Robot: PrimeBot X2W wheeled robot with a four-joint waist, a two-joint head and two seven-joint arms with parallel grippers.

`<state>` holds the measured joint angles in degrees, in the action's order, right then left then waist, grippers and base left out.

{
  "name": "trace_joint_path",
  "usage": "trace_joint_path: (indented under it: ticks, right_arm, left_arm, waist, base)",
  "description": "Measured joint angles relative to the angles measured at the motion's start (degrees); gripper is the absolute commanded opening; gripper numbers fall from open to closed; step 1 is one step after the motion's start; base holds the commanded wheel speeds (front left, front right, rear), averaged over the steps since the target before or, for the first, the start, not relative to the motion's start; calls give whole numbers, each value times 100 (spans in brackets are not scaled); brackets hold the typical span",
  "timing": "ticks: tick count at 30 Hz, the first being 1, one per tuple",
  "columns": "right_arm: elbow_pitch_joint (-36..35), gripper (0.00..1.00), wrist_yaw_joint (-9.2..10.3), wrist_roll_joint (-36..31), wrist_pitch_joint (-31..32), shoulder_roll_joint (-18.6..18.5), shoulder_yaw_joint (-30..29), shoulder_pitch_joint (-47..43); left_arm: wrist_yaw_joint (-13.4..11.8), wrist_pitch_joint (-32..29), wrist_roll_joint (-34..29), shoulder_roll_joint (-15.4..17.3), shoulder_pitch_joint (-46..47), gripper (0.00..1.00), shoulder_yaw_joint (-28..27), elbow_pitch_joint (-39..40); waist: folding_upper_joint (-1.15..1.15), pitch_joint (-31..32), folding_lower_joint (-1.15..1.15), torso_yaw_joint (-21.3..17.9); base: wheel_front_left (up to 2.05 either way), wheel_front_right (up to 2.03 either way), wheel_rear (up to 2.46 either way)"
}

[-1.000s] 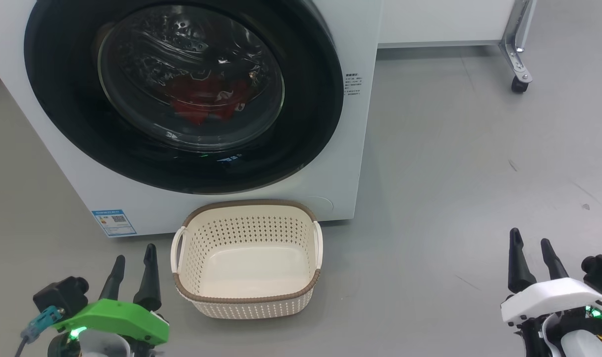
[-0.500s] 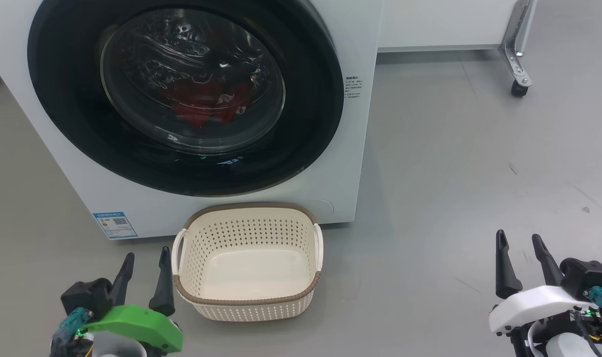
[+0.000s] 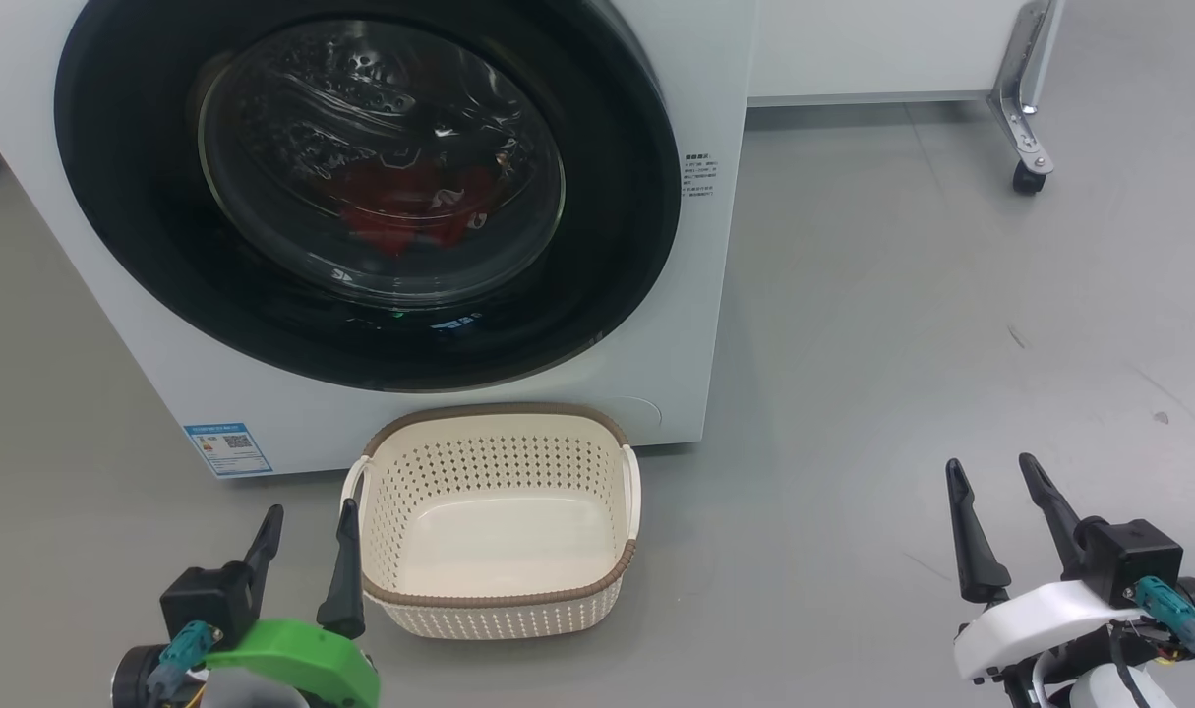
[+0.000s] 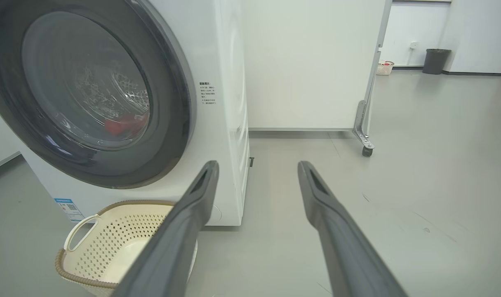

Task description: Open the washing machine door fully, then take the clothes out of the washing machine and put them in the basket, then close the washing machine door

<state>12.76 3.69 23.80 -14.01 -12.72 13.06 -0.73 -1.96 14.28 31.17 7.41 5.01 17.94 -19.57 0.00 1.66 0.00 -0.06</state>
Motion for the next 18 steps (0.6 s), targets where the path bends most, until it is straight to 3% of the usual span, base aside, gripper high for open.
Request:
trace_joint_path:
  ticks: [18]
  right_arm:
    - [0,100,0,-20,0,26,-65,-3]
  left_arm:
    - [18,0,-1,-85,2,100,-59,-175]
  waist:
    - [0,-36,0,-6]
  base:
    - [0,0,0]
